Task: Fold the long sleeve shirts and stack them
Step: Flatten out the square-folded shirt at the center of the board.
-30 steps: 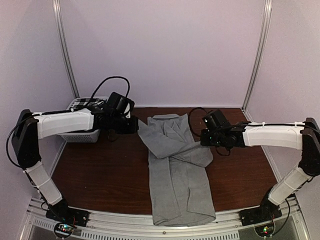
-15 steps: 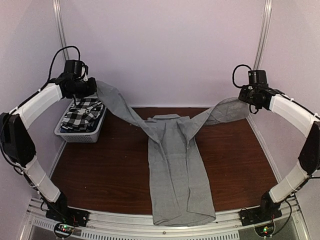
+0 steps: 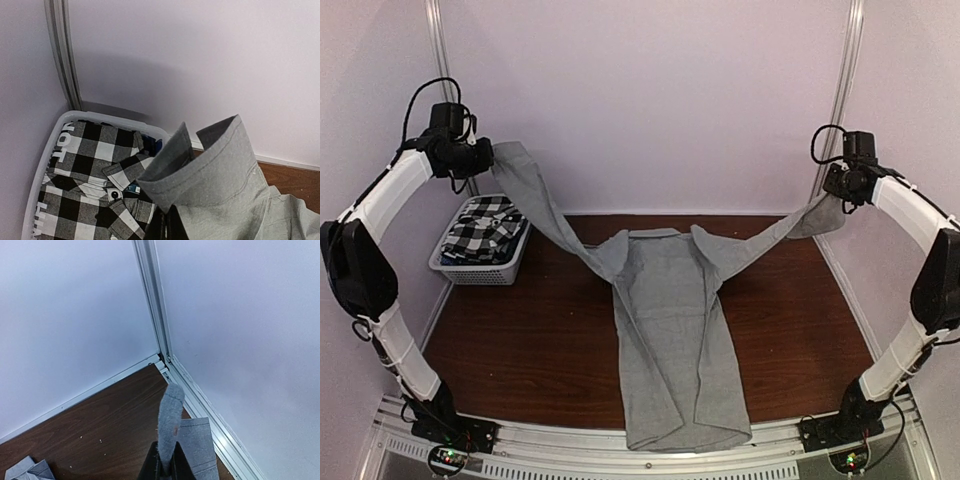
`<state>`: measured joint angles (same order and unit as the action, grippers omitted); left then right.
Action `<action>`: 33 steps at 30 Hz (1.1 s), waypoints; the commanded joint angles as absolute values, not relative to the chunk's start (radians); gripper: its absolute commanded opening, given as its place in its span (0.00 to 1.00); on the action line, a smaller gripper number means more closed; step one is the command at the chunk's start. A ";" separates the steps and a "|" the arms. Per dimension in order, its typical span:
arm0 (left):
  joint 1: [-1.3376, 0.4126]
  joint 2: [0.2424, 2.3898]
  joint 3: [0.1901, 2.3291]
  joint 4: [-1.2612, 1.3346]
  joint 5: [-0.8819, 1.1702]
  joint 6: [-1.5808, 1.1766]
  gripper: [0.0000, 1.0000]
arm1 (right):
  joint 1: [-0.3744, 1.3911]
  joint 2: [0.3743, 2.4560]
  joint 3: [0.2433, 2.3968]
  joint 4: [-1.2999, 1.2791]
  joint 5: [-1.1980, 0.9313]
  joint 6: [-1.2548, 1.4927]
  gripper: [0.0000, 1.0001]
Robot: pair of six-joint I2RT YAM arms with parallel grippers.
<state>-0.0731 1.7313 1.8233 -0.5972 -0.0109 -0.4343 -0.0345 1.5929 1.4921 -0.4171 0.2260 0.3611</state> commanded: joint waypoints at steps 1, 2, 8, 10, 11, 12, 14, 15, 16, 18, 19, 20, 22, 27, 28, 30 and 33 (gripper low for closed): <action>-0.031 1.783 1.936 -0.613 0.000 -0.402 0.00 | -0.081 1.633 1.603 -0.438 0.204 0.338 0.04; -0.023 1.796 1.958 -0.619 0.031 -0.402 0.00 | -0.087 1.647 1.628 -0.447 0.203 0.336 0.04; -0.009 1.879 2.100 -0.656 0.050 -0.400 0.00 | -0.100 1.714 1.741 -0.474 0.191 0.328 0.05; -0.009 1.894 2.123 -0.661 0.061 -0.401 0.00 | -0.101 1.730 1.759 -0.480 0.188 0.328 0.05; -0.009 1.900 2.125 -0.661 0.077 -0.403 0.00 | -0.101 1.736 1.760 -0.482 0.182 0.329 0.05; -0.009 1.904 2.122 -0.661 0.099 -0.406 0.00 | -0.101 1.739 1.758 -0.481 0.175 0.331 0.05; -0.009 1.908 2.101 -0.660 0.134 -0.409 0.00 | -0.101 1.742 1.739 -0.474 0.159 0.333 0.05; -0.009 1.905 2.085 -0.656 0.148 -0.408 0.00 | -0.101 1.742 1.727 -0.468 0.152 0.333 0.05; -0.010 1.898 2.061 -0.648 0.167 -0.406 0.00 | -0.101 1.741 1.712 -0.463 0.145 0.333 0.05; -0.026 1.882 2.015 -0.634 0.178 -0.395 0.00 | -0.100 1.740 1.690 -0.456 0.129 0.331 0.05; -0.036 1.872 1.990 -0.628 0.179 -0.390 0.00 | -0.100 1.739 1.680 -0.452 0.121 0.330 0.05; -0.050 1.860 1.964 -0.620 0.185 -0.384 0.00 | -0.099 1.738 1.669 -0.448 0.108 0.329 0.06; -0.080 1.843 1.912 -0.612 0.185 -0.376 0.00 | -0.090 1.733 1.645 -0.437 0.087 0.326 0.08; -0.182 1.797 1.740 -0.574 0.170 -0.371 0.00 | -0.033 1.710 1.533 -0.416 0.114 0.300 0.12; -0.207 1.791 1.706 -0.567 0.162 -0.372 0.00 | -0.018 1.701 1.499 -0.404 0.120 0.298 0.12; -0.248 1.777 1.632 -0.547 0.146 -0.386 0.00 | -0.001 1.680 1.431 -0.383 0.136 0.299 0.12; -0.300 1.759 1.508 -0.493 0.141 -0.409 0.00 | 0.066 1.658 1.328 -0.351 0.135 0.310 0.13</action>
